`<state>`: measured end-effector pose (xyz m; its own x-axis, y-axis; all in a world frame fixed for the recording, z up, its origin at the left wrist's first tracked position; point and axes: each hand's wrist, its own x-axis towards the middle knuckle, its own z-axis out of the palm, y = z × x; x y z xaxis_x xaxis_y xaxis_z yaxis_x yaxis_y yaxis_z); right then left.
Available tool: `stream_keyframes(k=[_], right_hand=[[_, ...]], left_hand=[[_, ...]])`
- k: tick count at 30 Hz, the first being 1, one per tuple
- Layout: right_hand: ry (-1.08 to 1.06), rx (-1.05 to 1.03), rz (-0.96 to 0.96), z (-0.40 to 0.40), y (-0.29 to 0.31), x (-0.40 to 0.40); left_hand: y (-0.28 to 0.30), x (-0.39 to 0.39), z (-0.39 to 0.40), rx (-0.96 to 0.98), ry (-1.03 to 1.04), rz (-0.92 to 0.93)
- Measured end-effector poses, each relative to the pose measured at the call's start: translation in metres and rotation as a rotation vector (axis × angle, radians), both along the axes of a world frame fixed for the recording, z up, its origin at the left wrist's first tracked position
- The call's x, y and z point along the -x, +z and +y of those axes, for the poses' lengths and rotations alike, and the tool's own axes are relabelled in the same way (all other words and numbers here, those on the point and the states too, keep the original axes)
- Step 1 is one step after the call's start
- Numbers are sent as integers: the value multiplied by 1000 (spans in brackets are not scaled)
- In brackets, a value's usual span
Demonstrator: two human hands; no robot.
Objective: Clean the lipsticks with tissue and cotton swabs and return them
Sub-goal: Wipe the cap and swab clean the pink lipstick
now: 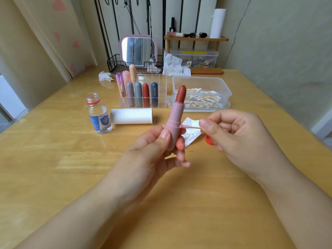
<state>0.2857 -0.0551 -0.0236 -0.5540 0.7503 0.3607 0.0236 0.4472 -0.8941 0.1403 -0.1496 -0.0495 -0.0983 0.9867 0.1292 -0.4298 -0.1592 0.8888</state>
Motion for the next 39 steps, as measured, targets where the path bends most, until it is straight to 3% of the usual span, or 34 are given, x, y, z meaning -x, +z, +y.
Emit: stream_keyframes(k=[7,14,30,39], right_hand=[[141,17,25,-10,3,4],[38,4,4,-4,1,3],[110,63,51,-14,4,8],[-17,-10,-2,-9,2,7]], left_hand=[[-5,-3,2,16,-72,-34],[-1,0,1,2,-76,-173],[-4,-1,0,-5,-43,13],[-4,0,3,-16,-49,-74]])
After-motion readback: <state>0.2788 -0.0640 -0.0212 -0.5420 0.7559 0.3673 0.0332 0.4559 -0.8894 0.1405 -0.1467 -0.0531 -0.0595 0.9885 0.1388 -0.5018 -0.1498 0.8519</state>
